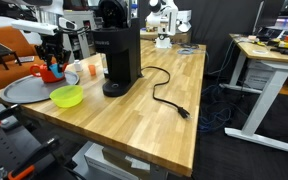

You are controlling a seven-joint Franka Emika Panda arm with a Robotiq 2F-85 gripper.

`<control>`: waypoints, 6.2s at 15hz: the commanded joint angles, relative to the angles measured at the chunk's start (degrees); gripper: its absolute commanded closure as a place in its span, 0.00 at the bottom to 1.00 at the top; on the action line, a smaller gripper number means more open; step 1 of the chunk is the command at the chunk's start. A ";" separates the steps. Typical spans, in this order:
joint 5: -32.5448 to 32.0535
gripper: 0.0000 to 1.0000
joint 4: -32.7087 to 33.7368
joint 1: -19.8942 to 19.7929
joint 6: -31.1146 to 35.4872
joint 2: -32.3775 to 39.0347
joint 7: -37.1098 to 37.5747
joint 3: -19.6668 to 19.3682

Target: Put the blue cup inside the yellow bowl

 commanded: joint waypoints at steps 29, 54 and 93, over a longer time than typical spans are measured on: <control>5.45 0.82 -10.76 -2.71 -0.55 -5.03 2.92 -8.03; 10.01 0.80 -4.84 -5.68 -0.51 1.82 3.25 -8.38; 10.50 0.00 -8.30 -5.27 -0.57 -2.63 2.95 -8.71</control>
